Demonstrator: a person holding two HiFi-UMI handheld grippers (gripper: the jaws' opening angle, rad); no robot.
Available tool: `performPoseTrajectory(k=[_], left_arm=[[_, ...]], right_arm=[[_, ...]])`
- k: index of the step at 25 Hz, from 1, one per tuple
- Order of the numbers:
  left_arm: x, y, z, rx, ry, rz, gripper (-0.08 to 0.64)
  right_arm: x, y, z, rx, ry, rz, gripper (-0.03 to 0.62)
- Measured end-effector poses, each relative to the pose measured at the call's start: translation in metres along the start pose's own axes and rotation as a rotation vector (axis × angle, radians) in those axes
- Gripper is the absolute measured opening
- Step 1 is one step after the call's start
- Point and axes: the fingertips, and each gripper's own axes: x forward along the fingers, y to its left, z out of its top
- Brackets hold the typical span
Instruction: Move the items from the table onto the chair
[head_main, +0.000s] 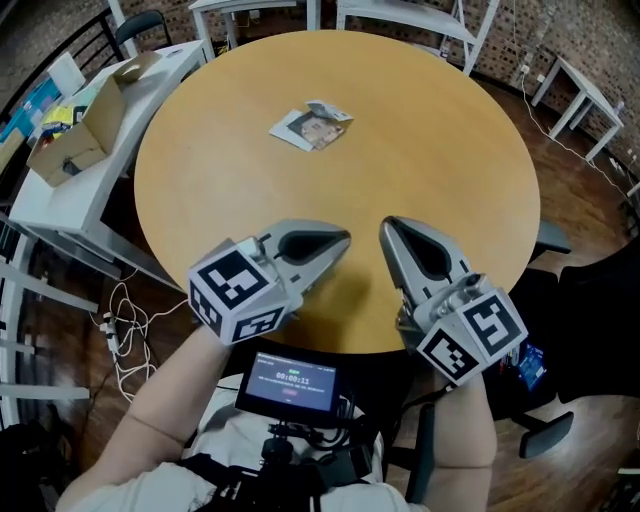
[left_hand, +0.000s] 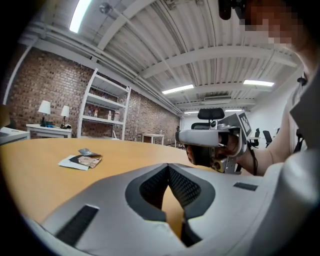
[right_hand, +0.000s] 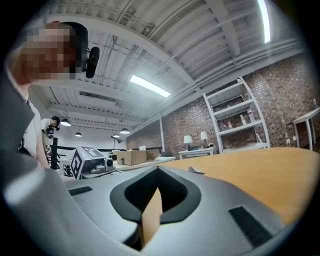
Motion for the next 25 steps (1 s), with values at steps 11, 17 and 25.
performPoseTrajectory(k=[11,17,25], left_arm=[[-0.046,0.039,-0.007,-0.020,-0.006,0.113,0.005],[-0.056,0.047,-0.006,-0.022,-0.009,0.138,0.005],[-0.057,0.048,-0.006,-0.027,-0.012,0.140,0.005]], right_arm=[[0.053,0.031,-0.028,0.023,0.100,0.090,0.006],[0.063,0.036,-0.038,0.025,0.136,0.104,0.006],[0.067,0.033,-0.050,0.028,0.165,0.103,0.006]])
